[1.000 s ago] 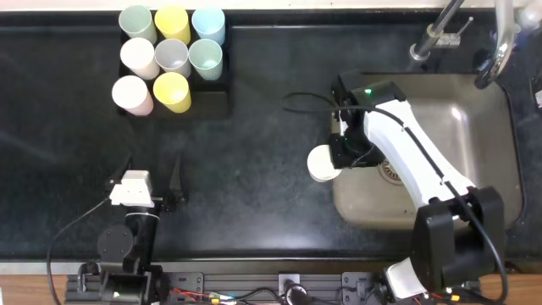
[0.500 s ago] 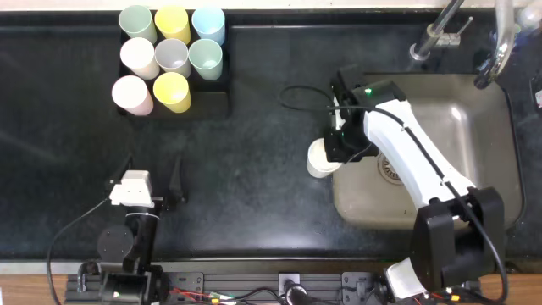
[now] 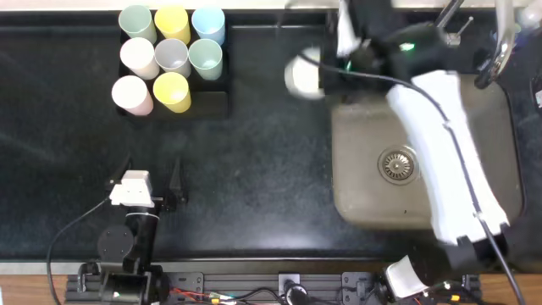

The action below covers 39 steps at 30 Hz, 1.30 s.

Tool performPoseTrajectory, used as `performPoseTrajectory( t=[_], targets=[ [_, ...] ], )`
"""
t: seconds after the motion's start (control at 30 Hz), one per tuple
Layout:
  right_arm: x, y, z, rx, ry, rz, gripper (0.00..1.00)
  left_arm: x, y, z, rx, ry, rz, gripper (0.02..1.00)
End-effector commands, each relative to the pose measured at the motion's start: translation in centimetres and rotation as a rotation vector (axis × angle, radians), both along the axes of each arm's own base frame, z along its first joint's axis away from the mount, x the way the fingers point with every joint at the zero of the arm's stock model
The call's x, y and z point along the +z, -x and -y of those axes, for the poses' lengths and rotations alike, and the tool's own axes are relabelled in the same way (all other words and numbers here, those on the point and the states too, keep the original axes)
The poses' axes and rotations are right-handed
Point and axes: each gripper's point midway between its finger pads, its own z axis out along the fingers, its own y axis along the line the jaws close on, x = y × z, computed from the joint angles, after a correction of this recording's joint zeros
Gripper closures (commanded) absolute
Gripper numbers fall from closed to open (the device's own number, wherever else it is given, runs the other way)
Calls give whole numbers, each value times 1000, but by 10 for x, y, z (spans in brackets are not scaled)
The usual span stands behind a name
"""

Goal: Store Cups

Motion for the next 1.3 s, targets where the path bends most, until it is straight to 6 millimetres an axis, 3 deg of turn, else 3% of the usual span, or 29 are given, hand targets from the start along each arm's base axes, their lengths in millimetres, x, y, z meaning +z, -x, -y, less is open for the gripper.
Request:
performPoseTrajectory(
  t=[0.03,0.13,0.23,0.33,0.43,0.6,0.83,1.13,1.3],
  targets=[
    [91,-5,-26,-3,-147,206,958,0,1,3,-14,-16,6,18],
    [117,0,-59,53,-221,259,958,0,1,3,-13,-15,6,18],
    [116,6,-102,144,-251,262,956,0,1,3,-13,-15,6,18],
    [89,7,-138,194,-210,225,958,0,1,3,-13,-15,6,18],
    [48,7,-163,198,-148,137,958,0,1,3,-14,-16,6,18],
    [-9,4,-174,140,-71,-9,958,0,1,3,-13,-15,6,18],
    [-52,-5,-182,134,-20,-86,956,0,1,3,-14,-16,6,20],
    [-123,-15,-193,106,44,-213,956,0,1,3,-13,-15,6,18],
    [-144,-20,-193,88,76,-231,956,0,1,3,-13,-15,6,18]
  ],
)
